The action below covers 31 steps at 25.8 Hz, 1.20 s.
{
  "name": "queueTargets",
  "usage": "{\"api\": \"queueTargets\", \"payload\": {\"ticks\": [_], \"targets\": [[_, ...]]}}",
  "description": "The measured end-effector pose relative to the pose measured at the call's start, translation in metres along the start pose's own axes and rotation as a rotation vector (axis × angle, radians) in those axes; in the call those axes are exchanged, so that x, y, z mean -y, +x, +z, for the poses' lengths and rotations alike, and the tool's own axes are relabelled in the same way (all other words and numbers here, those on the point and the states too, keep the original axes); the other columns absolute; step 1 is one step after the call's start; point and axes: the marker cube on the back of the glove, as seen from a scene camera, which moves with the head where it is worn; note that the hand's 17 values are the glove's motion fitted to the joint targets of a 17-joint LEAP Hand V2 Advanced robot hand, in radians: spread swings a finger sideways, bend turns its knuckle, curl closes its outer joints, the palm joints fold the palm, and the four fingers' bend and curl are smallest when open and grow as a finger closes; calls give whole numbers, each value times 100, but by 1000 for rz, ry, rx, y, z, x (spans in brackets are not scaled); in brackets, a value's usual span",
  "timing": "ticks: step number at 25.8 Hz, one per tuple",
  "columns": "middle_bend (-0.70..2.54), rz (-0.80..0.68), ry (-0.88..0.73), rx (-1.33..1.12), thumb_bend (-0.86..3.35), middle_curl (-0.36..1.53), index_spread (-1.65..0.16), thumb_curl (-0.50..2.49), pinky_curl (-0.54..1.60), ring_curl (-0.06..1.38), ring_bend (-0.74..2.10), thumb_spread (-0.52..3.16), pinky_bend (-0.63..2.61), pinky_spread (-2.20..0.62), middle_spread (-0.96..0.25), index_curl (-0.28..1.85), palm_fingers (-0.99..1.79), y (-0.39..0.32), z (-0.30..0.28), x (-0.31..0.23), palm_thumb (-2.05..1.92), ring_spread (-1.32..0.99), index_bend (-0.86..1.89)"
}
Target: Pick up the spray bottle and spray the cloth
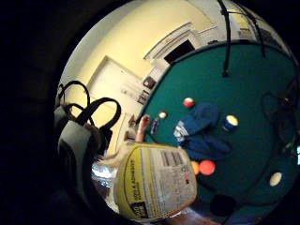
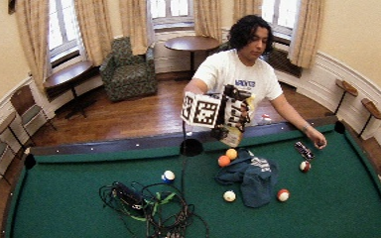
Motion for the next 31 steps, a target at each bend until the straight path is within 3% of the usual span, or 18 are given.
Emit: {"api": "queueTargets", "payload": {"ticks": [10, 24, 31], "targets": [[61, -9, -94, 80, -3, 57, -25, 85, 43, 49, 73, 39, 51, -29, -21, 63, 136, 24, 74, -17, 93, -19, 36], [61, -7, -251, 108, -3, 57, -25, 85, 43, 49, 73, 40, 50, -29, -21, 63, 136, 66, 228, -24, 93, -19, 35], [61, -38, -261, 94, -3, 57, -25, 86, 43, 49, 73, 40, 50, -29, -21, 64, 136, 90, 280, -32, 93, -19, 35]]}}
